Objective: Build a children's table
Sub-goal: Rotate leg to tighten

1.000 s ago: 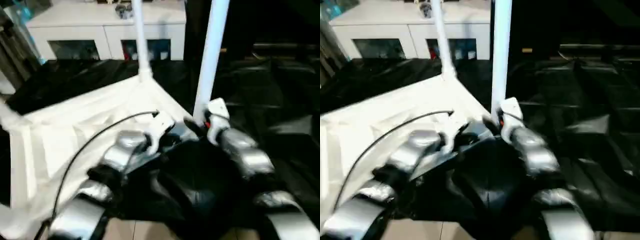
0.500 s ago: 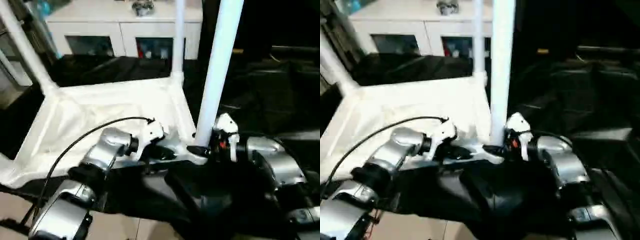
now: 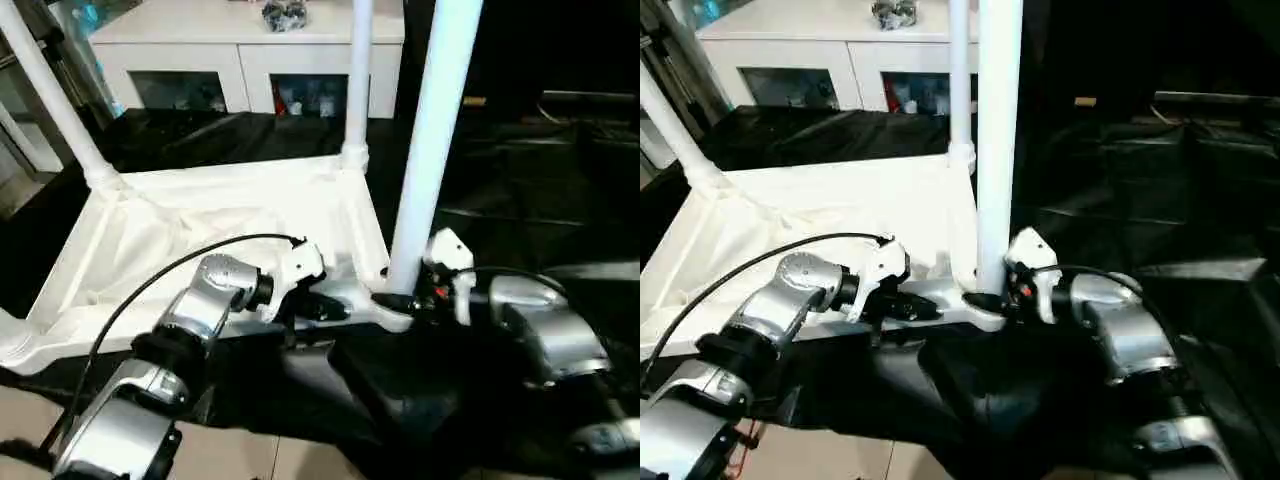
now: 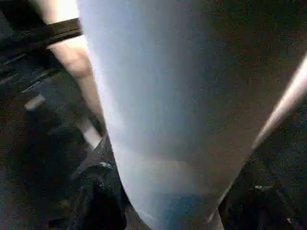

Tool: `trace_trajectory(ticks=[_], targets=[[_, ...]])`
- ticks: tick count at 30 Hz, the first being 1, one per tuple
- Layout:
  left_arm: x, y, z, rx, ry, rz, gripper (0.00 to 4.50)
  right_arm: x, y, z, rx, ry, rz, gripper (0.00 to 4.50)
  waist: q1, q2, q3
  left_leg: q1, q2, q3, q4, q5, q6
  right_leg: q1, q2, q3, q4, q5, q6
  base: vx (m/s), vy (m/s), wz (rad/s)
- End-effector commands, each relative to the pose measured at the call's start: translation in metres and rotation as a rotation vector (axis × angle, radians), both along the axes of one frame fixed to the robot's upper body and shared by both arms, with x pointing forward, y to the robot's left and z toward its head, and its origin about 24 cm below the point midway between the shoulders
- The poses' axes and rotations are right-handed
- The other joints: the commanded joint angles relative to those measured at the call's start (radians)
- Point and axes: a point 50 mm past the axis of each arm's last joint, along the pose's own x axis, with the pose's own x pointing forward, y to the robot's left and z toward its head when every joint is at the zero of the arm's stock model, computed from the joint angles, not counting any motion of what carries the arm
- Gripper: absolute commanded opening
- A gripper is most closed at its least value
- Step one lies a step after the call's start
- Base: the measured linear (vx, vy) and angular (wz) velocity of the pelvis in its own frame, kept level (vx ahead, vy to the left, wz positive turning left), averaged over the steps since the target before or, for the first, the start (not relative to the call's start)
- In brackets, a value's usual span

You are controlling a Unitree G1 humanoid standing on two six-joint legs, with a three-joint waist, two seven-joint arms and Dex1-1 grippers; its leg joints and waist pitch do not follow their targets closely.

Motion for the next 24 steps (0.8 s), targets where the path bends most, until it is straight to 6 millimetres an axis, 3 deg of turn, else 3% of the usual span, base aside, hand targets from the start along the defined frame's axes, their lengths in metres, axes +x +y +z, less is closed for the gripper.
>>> trace_trajectory(ticks=[1, 4, 5, 7, 12, 13, 15, 19, 24], targets=[[0.005, -0.014, -0.001, -0.014, -0.008, 0.096, 0.00, -0.004, 0.011, -0.034, -0.039, 0.132, -0.123, 1.99, -0.008, -0.014, -0.035, 0.014, 0.080, -0.049, -0.080, -0.278, 0.024, 0.028, -0.106, 0.054, -0.090, -0.382, -0.212, 0.000, 0.000, 0.00], [0.009, -0.024, 0.000, -0.025, -0.009, 0.157, 0.00, 0.004, 0.016, -0.038, -0.003, 0.149, -0.269, 1.96, -0.031, -0.008, -0.030, 0.025, 0.081, -0.058, -0.087, -0.373, -0.013, 0.018, -0.104, 0.054, -0.099, -0.469, -0.184, 0.000, 0.000, 0.00], [0.012, -0.034, 0.001, -0.033, -0.015, 0.220, 0.00, 0.008, 0.024, -0.042, 0.011, 0.166, -0.371, 1.96, -0.036, -0.003, -0.032, 0.024, 0.080, -0.060, -0.087, -0.382, -0.017, 0.021, -0.105, 0.055, -0.098, -0.450, -0.184, 0.000, 0.000, 0.00], [0.013, -0.038, 0.002, -0.038, -0.018, 0.249, 0.00, 0.010, 0.027, -0.044, 0.009, 0.173, -0.417, 1.96, -0.046, -0.006, -0.034, 0.019, 0.081, -0.062, -0.091, -0.374, -0.022, 0.025, -0.104, 0.055, -0.094, -0.396, -0.196, 0.000, 0.000, 0.00], [0.013, -0.059, 0.004, -0.069, -0.028, 0.304, 0.00, 0.016, 0.048, -0.046, 0.033, 0.178, -0.498, 1.96, -0.056, -0.006, -0.041, 0.011, 0.075, -0.053, -0.082, -0.306, 0.025, 0.031, -0.107, 0.057, -0.091, -0.299, -0.229, 0.000, 0.000, 0.00], [0.012, -0.062, 0.004, -0.075, -0.028, 0.304, 0.00, 0.016, 0.051, -0.046, 0.037, 0.170, -0.495, 2.52, -0.053, -0.006, -0.042, 0.011, 0.076, -0.051, -0.081, -0.290, 0.038, 0.029, -0.107, 0.057, -0.092, -0.281, -0.233, 0.000, 0.000, 0.00], [0.010, -0.064, 0.003, -0.076, -0.030, 0.276, 0.00, 0.018, 0.052, -0.041, 0.080, 0.160, -0.478, 2.66, -0.051, -0.009, -0.042, 0.007, 0.077, -0.050, -0.080, -0.267, 0.060, 0.033, -0.108, 0.057, -0.090, -0.264, -0.237, 0.000, 0.000, 0.00], [0.007, -0.058, 0.001, -0.061, -0.039, 0.224, 0.00, 0.020, 0.049, -0.033, 0.060, 0.099, -0.391, 3.10, -0.048, -0.008, -0.044, 0.005, 0.080, -0.051, -0.080, -0.244, 0.073, 0.037, -0.107, 0.056, -0.085, -0.234, -0.244, 0.000, 0.000, 0.00], [0.000, -0.044, -0.002, -0.036, -0.033, 0.081, 0.00, 0.013, 0.036, -0.024, 0.061, 0.070, -0.179, 3.14, -0.045, -0.010, -0.049, -0.003, 0.083, -0.051, -0.076, -0.178, 0.117, 0.046, -0.109, 0.054, -0.072, -0.130, -0.264, 0.000, 0.000, 0.00]])
